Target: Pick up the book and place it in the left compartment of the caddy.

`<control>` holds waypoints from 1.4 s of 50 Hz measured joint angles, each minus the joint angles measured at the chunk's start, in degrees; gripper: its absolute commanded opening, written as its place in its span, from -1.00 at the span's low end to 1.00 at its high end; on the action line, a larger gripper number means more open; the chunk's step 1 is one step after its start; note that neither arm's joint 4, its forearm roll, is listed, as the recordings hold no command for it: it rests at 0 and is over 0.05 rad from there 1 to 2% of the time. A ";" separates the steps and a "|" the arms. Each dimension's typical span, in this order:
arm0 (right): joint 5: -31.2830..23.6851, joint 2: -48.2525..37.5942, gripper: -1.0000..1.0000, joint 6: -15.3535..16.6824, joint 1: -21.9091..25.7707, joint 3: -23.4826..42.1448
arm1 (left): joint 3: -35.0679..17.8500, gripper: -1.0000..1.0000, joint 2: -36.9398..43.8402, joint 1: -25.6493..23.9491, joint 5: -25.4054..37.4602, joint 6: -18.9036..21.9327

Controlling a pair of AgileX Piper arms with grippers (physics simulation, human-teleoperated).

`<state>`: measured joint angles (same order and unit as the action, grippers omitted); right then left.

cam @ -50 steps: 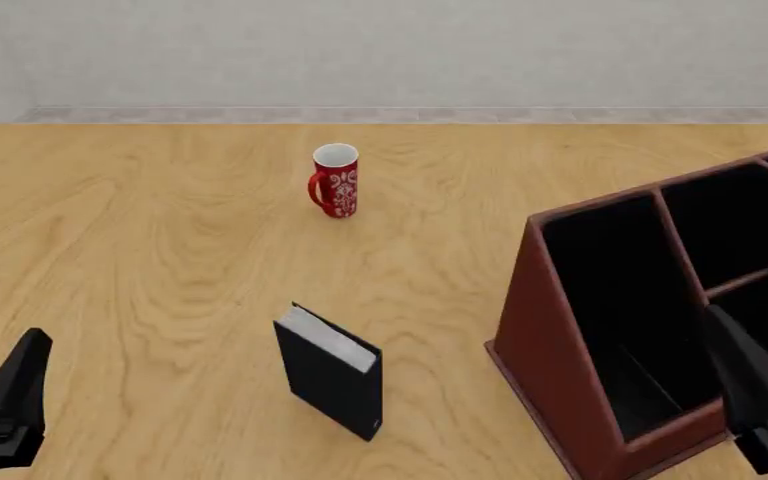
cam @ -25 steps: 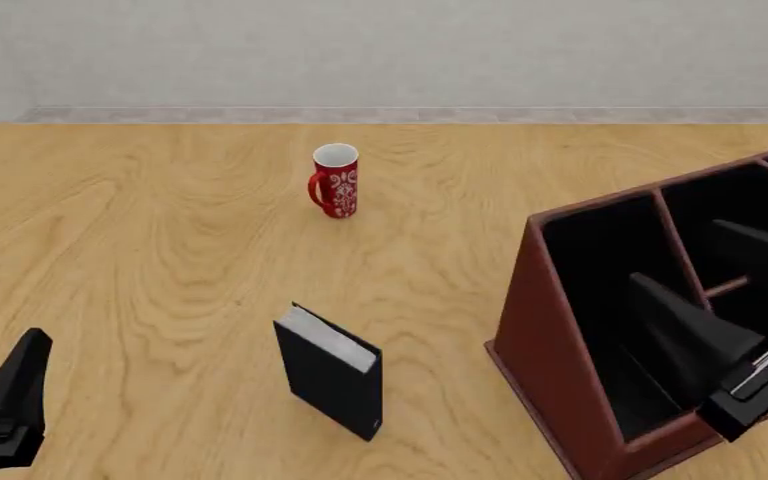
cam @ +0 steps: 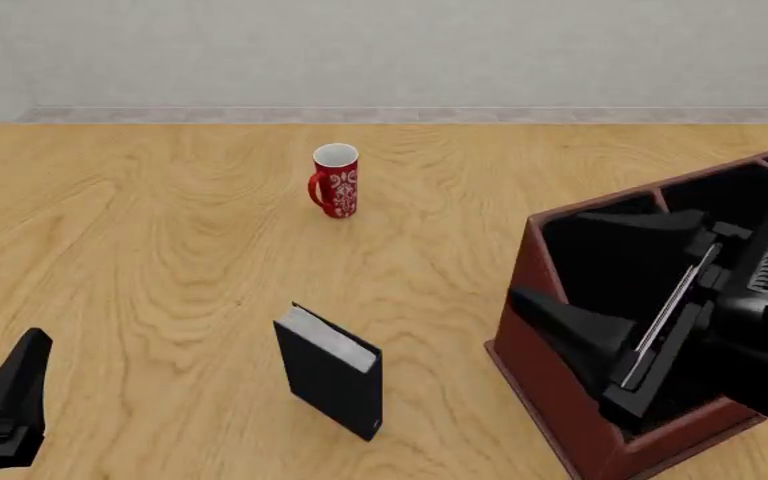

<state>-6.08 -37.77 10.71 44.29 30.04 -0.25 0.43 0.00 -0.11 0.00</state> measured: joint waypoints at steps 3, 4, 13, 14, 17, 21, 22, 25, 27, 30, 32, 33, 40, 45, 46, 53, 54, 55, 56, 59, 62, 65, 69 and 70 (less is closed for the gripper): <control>0.24 -1.68 1.00 0.08 1.26 0.47 | 0.00 1.00 0.00 0.00 0.00 0.00; 0.34 -2.28 1.00 0.09 1.72 0.63 | 0.00 1.00 0.00 0.00 0.00 0.00; 1.10 -6.99 1.00 0.16 5.36 1.75 | 0.00 1.00 0.00 0.00 0.00 0.00; 1.18 -7.47 1.00 0.16 5.71 1.83 | 0.00 1.00 0.00 0.00 0.00 0.00; 1.42 -8.99 1.00 0.19 6.74 2.06 | 0.00 1.00 0.00 0.00 0.00 0.00; 1.82 -11.21 1.00 0.27 7.89 2.35 | 0.00 1.00 0.00 0.00 0.00 0.00; 1.93 -11.78 1.00 0.31 8.15 2.45 | 0.00 1.00 0.00 0.00 0.00 0.00; 2.19 -13.40 1.00 0.39 8.86 2.75 | 0.00 1.00 0.00 0.00 0.00 0.00; 2.36 -14.48 1.00 0.44 9.32 2.97 | 0.00 1.00 0.00 0.00 0.00 0.00; 2.78 -16.30 1.00 0.53 10.01 3.23 | 0.00 1.00 0.00 0.00 0.00 0.00; 3.15 -17.51 1.00 0.57 10.37 3.36 | 0.00 1.00 0.00 0.00 0.00 0.00; 3.33 -18.10 1.00 0.59 10.53 3.42 | 0.00 1.00 0.00 0.00 0.00 0.00; 4.86 -22.14 1.00 0.75 11.41 3.80 | 0.00 1.00 0.00 0.00 0.00 0.00; 6.27 -25.27 1.00 0.76 11.80 4.12 | 0.00 1.00 0.00 0.00 0.00 0.00; 6.58 -25.92 1.00 0.76 11.89 4.18 | 0.00 1.00 0.00 0.00 0.00 0.00; 8.85 -30.23 1.00 0.72 12.48 4.56 | 0.00 1.00 0.00 0.00 0.00 0.00; 9.17 -30.80 1.00 0.72 12.55 4.59 | 0.00 1.00 0.00 0.00 0.00 0.00; 9.49 -31.36 1.00 0.72 12.61 4.62 | 0.00 1.00 0.00 0.00 0.00 0.00; 9.82 -31.93 1.00 0.72 12.67 4.65 | 0.00 1.00 0.00 0.00 0.00 0.00; 10.71 -33.47 1.00 0.72 12.79 4.71 | 0.00 1.00 0.00 0.00 0.00 0.00; 11.69 -35.07 1.00 0.71 12.91 4.68 | 0.00 1.00 0.00 0.00 0.00 0.00; 12.65 -36.56 1.00 0.73 12.94 4.60 | 0.00 1.00 0.00 0.00 0.00 0.00; 13.82 -38.37 1.00 0.71 12.93 4.49 | 0.00 1.00 0.00 0.00 0.00 0.00; 14.10 -38.80 1.00 0.70 12.93 4.46 | 0.00 1.00 0.00 0.00 0.00 0.00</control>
<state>8.02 -76.57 11.41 57.22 34.50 -0.25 0.43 0.00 -0.11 0.00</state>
